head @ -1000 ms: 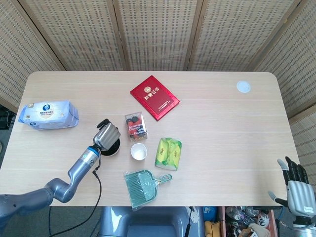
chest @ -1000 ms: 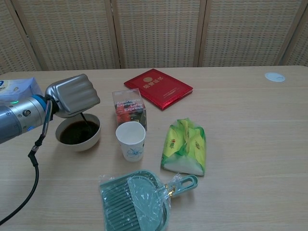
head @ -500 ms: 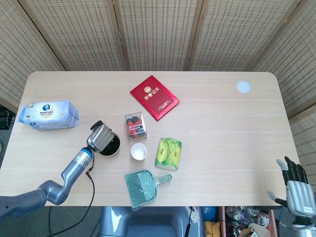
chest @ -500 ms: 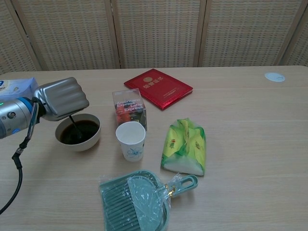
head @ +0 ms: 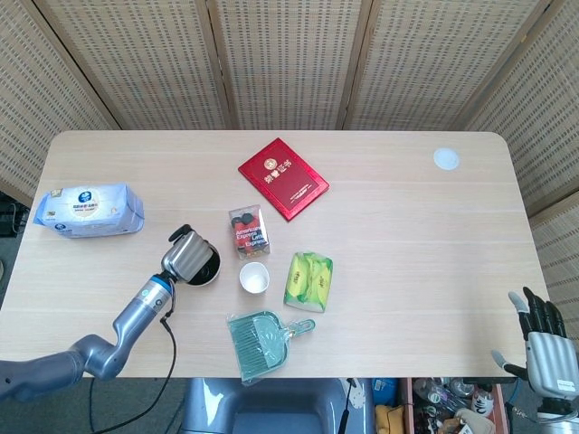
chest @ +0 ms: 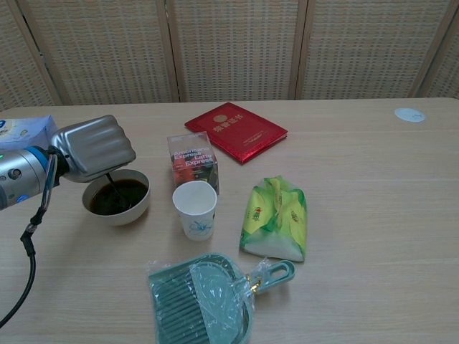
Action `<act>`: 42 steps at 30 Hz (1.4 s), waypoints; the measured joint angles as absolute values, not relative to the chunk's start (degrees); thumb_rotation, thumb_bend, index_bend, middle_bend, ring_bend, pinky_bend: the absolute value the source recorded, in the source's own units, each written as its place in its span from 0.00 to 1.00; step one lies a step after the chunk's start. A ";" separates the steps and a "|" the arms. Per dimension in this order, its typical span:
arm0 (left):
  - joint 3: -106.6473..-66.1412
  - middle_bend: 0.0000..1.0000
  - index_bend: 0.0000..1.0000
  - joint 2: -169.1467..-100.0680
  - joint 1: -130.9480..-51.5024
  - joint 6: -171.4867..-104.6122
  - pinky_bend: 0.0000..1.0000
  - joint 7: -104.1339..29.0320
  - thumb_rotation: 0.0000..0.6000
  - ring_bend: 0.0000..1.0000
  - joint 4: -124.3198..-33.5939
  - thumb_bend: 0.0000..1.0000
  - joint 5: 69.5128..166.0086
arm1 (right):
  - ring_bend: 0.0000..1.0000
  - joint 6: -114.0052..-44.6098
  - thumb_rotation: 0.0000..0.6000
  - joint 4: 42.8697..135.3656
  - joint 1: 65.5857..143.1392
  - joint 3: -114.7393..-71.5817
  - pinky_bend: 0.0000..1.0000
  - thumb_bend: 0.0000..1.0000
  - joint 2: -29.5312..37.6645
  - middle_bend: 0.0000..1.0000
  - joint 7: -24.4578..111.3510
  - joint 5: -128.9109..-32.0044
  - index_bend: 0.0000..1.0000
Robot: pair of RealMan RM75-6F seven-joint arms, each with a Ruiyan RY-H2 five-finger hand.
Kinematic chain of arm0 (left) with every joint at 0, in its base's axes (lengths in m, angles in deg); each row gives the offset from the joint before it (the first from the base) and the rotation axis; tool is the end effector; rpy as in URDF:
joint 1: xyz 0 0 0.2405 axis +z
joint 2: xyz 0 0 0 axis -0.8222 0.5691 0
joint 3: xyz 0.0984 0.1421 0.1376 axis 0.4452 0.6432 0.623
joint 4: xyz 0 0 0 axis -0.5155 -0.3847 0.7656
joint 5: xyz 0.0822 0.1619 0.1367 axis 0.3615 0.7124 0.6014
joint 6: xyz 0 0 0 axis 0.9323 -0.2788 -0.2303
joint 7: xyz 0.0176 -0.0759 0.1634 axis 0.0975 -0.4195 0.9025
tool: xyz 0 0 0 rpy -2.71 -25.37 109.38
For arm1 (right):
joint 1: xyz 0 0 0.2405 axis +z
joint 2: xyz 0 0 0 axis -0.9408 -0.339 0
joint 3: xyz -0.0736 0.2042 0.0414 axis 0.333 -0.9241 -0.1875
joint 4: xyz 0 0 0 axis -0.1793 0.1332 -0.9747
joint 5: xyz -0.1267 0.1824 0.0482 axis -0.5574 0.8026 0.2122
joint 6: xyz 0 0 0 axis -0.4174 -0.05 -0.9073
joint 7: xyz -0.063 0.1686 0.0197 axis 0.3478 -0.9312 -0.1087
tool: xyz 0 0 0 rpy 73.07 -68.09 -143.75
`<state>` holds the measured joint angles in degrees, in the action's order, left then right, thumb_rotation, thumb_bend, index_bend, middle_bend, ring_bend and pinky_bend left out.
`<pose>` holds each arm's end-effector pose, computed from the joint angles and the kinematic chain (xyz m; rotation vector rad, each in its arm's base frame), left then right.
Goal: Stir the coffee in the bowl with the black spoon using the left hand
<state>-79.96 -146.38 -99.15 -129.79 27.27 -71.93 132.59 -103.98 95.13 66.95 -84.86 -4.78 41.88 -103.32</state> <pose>-0.1560 0.3638 -0.0712 -2.0129 0.2616 -0.2555 -0.3324 -0.1697 0.1023 1.2573 -0.9693 0.8386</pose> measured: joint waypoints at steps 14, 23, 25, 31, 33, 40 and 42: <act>-79.86 0.75 0.41 -144.38 -98.03 -130.98 0.69 29.56 1.00 0.66 -75.87 0.41 130.30 | 0.00 -104.22 1.00 95.16 67.04 -84.84 0.00 0.24 -4.73 0.02 41.85 -103.78 0.07; -79.50 0.74 0.36 -143.92 -97.99 -131.45 0.69 30.34 1.00 0.66 -77.17 0.36 130.01 | 0.00 -104.29 1.00 94.97 66.96 -84.81 0.00 0.24 -4.70 0.02 41.69 -103.79 0.07; -79.47 0.73 0.34 -143.91 -98.04 -131.43 0.69 30.49 1.00 0.66 -77.31 0.34 129.86 | 0.00 -104.31 1.00 94.93 66.94 -84.81 0.00 0.24 -4.69 0.02 41.66 -103.78 0.07; -79.31 0.73 0.32 -144.16 -98.22 -131.44 0.69 30.87 1.00 0.65 -77.45 0.33 129.72 | 0.00 -104.29 1.00 94.80 66.87 -84.82 0.00 0.24 -4.66 0.03 41.57 -103.65 0.07; -79.31 0.73 0.32 -144.14 -98.26 -131.50 0.69 30.90 1.00 0.65 -77.60 0.32 129.65 | 0.00 -104.27 1.00 94.78 66.87 -84.83 0.00 0.24 -4.67 0.03 41.57 -103.64 0.07; -80.23 0.73 0.32 -142.30 -97.46 -133.39 0.69 29.12 1.00 0.65 -80.73 0.32 128.86 | 0.00 -104.31 1.00 94.74 66.99 -84.88 0.00 0.24 -4.72 0.03 41.35 -103.86 0.07; -80.68 0.73 0.32 -141.28 -96.85 -134.52 0.69 27.37 1.00 0.65 -82.25 0.32 128.66 | 0.00 -104.34 1.00 94.74 67.04 -84.92 0.00 0.24 -4.80 0.03 41.28 -103.92 0.07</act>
